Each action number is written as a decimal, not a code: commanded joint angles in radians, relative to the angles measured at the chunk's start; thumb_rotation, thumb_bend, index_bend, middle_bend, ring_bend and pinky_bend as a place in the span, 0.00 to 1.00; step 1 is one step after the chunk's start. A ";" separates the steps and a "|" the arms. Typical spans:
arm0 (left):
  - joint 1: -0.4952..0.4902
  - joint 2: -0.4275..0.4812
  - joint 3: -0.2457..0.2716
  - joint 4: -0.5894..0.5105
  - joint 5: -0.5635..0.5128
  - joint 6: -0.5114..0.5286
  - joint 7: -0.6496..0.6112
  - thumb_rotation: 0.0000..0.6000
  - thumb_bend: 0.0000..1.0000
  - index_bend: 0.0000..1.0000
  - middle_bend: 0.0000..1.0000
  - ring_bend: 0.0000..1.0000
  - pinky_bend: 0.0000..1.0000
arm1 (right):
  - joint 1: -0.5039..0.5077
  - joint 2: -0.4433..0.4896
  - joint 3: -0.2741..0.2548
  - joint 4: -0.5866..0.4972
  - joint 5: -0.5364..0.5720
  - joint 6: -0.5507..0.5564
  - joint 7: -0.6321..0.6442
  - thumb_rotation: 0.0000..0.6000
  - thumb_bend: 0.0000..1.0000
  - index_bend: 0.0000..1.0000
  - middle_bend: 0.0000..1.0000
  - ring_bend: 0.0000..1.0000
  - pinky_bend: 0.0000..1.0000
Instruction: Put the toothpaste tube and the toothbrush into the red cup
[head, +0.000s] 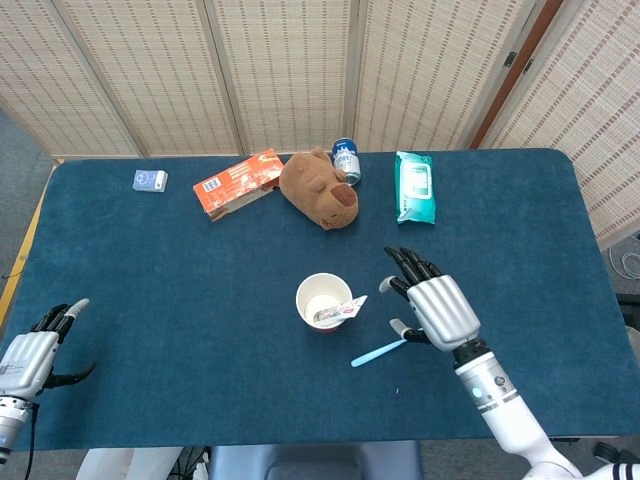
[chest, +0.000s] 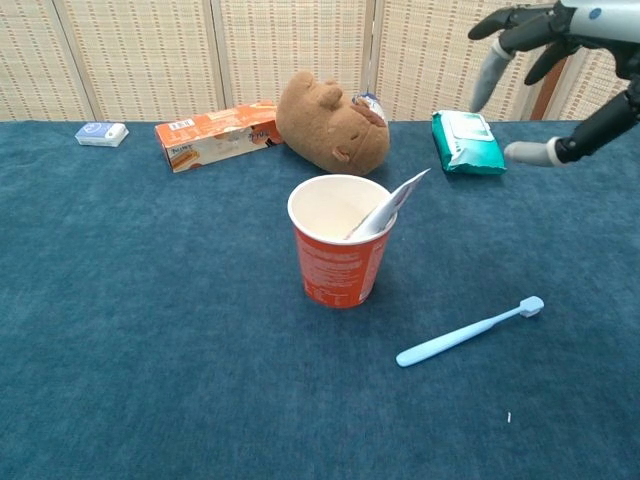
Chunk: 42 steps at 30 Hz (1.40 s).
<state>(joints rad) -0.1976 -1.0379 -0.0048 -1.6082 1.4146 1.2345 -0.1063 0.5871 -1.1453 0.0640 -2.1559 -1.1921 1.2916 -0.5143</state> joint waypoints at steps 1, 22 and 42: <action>0.000 0.000 0.001 -0.001 0.001 -0.001 0.001 1.00 0.22 0.02 0.15 0.09 0.26 | -0.028 0.016 -0.025 0.008 -0.024 0.006 0.011 1.00 0.19 0.43 0.06 0.00 0.22; -0.001 -0.002 0.004 -0.004 0.004 -0.003 0.007 1.00 0.22 0.02 0.15 0.09 0.26 | -0.114 -0.060 -0.089 0.210 0.029 -0.098 0.078 1.00 0.19 0.45 0.05 0.00 0.19; 0.001 0.004 0.005 -0.007 0.011 0.004 -0.008 1.00 0.22 0.02 0.15 0.09 0.26 | -0.088 -0.206 -0.099 0.338 0.084 -0.187 -0.052 1.00 0.20 0.45 0.05 0.00 0.19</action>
<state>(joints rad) -0.1962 -1.0337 0.0000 -1.6155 1.4251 1.2385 -0.1145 0.4967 -1.3459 -0.0351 -1.8222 -1.1095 1.1067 -0.5609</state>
